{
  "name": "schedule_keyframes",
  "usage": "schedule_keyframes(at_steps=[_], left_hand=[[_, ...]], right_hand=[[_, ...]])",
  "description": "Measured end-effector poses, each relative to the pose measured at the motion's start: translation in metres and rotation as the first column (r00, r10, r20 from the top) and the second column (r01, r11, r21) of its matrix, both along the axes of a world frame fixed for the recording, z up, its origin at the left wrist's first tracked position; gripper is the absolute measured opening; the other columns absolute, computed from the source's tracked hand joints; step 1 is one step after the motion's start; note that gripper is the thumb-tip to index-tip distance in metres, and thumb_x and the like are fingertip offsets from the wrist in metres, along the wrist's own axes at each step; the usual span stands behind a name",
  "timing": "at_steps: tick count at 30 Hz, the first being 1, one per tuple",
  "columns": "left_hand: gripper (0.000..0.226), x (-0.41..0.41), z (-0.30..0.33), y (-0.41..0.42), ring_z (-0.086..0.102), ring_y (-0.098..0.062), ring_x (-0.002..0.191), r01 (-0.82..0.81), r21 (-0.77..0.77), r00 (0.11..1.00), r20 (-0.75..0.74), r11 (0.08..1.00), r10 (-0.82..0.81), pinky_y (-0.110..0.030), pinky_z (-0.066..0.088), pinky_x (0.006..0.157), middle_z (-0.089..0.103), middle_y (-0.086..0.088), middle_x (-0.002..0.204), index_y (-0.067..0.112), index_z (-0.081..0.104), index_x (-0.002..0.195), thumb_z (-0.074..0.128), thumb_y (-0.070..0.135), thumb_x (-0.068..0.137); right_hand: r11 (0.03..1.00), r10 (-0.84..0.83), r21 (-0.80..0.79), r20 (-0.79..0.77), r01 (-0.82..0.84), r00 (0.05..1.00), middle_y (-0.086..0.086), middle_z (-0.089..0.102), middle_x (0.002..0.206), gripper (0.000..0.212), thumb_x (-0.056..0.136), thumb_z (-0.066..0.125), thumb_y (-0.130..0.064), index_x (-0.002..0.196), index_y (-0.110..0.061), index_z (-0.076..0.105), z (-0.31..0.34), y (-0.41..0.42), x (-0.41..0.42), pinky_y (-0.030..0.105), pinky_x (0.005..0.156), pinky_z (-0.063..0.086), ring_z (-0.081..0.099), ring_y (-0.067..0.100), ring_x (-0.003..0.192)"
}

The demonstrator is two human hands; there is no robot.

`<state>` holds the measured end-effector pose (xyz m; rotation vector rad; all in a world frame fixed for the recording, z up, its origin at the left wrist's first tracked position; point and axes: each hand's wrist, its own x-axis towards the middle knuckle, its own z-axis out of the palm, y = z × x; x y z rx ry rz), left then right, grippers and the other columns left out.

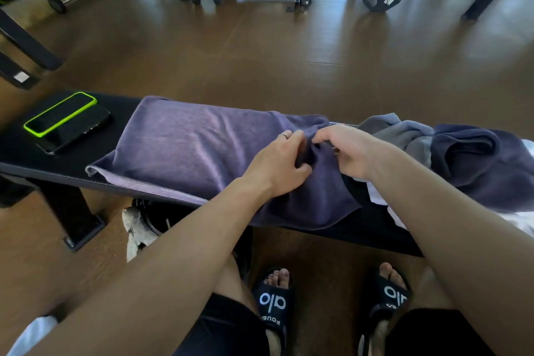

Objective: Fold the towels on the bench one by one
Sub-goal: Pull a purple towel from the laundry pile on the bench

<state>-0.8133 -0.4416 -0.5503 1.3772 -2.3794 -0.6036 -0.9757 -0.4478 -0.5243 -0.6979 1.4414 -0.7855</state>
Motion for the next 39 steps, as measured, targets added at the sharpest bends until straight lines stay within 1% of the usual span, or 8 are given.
schedule_keyframes(at_steps=[5, 9, 12, 18, 23, 30, 35, 39], left_hand=[[0.016, 0.002, -0.011, -0.006, 0.054, -0.015, 0.083, 0.034, 0.056, 0.999, 0.023, 0.998, -0.035, -0.033, 0.044, 0.073, 0.057, 0.009, 0.096, 0.030, 0.043, 0.092, 0.059, 0.034, 0.092], [0.018, 0.011, -0.016, -0.007, 0.056, -0.020, 0.091, 0.007, 0.079, 0.995, 0.095, 0.997, -0.015, -0.039, 0.050, 0.083, 0.055, 0.005, 0.101, 0.023, 0.051, 0.100, 0.060, 0.035, 0.090], [0.025, 0.017, -0.014, -0.007, 0.055, -0.020, 0.096, -0.017, 0.025, 0.995, 0.097, 1.000, 0.014, -0.044, 0.051, 0.087, 0.051, 0.004, 0.104, 0.024, 0.052, 0.110, 0.060, 0.036, 0.089], [0.065, 0.053, -0.014, -0.022, 0.015, -0.028, 0.151, -0.249, -0.059, 0.915, 0.313, 0.967, 0.255, -0.049, 0.012, 0.123, 0.020, -0.004, 0.163, 0.040, 0.023, 0.154, 0.043, 0.061, 0.096], [0.068, 0.119, -0.015, -0.036, -0.011, -0.028, 0.156, -0.538, 0.021, 0.769, 0.422, 0.843, 0.480, -0.059, -0.005, 0.122, -0.007, -0.004, 0.170, 0.041, 0.003, 0.161, 0.021, 0.065, 0.100], [0.063, 0.215, -0.034, -0.039, 0.011, -0.032, 0.153, -0.684, -0.027, 0.661, 0.401, 0.729, 0.635, -0.052, 0.011, 0.123, 0.013, -0.008, 0.168, 0.034, 0.021, 0.159, 0.028, 0.060, 0.102], [0.049, 0.247, -0.023, -0.046, 0.034, -0.043, 0.132, -0.844, -0.129, 0.468, 0.297, 0.521, 0.832, -0.050, 0.031, 0.107, 0.034, -0.023, 0.148, 0.010, 0.037, 0.141, 0.047, 0.034, 0.100], [0.050, 0.254, -0.014, -0.051, 0.041, -0.043, 0.130, -0.856, -0.039, 0.480, 0.309, 0.516, 0.821, -0.048, 0.036, 0.104, 0.043, -0.025, 0.143, 0.003, 0.037, 0.137, 0.056, 0.021, 0.095]], right_hand=[[0.996, -0.069, -0.049, 0.080, 0.073, 0.994, 0.010, 0.063, 0.091, 0.017, 0.099, 0.054, -0.008, 0.087, -0.016, 0.062, 0.001, -0.003, 0.003, 0.042, 0.100, 0.048, 0.060, 0.026, 0.092], [0.953, -0.190, -0.289, -0.330, 0.092, 0.925, 0.008, 0.065, 0.097, 0.025, 0.080, 0.060, 0.003, 0.083, -0.021, 0.066, -0.001, 0.000, -0.009, 0.037, 0.079, 0.054, 0.063, 0.029, 0.093], [0.941, -0.056, -0.195, -0.894, -0.275, 0.444, 0.009, 0.047, 0.119, 0.033, 0.085, 0.056, -0.007, 0.115, -0.020, 0.054, 0.004, 0.009, -0.011, 0.037, 0.075, 0.045, 0.055, 0.032, 0.095], [0.827, -0.017, 0.088, -0.983, -0.555, -0.181, 0.014, 0.038, 0.129, 0.029, 0.087, 0.057, -0.025, 0.115, -0.019, 0.049, 0.005, 0.010, 0.011, 0.042, 0.096, 0.035, 0.035, 0.036, 0.121], [0.658, 0.191, 0.046, -0.976, -0.752, 0.107, 0.008, 0.034, 0.158, 0.055, 0.103, 0.039, -0.041, 0.156, -0.030, 0.029, -0.007, -0.015, 0.058, 0.047, 0.116, 0.028, 0.025, 0.032, 0.146], [0.598, 0.277, 0.189, -0.961, -0.779, -0.021, 0.007, -0.006, 0.169, 0.058, 0.104, 0.014, -0.056, 0.159, -0.041, 0.001, -0.054, -0.011, 0.113, 0.053, 0.124, 0.000, -0.007, 0.028, 0.155], [0.657, 0.102, 0.047, -0.994, -0.752, 0.027, 0.009, 0.017, 0.166, 0.056, 0.103, 0.022, -0.054, 0.157, -0.037, 0.022, -0.058, -0.006, 0.116, 0.054, 0.124, 0.006, 0.010, 0.029, 0.154], [0.617, 0.043, -0.057, -0.993, -0.785, 0.106, 0.010, 0.017, 0.166, 0.057, 0.104, 0.026, -0.053, 0.157, -0.035, 0.021, -0.051, -0.015, 0.143, 0.052, 0.124, 0.010, 0.012, 0.030, 0.153]])
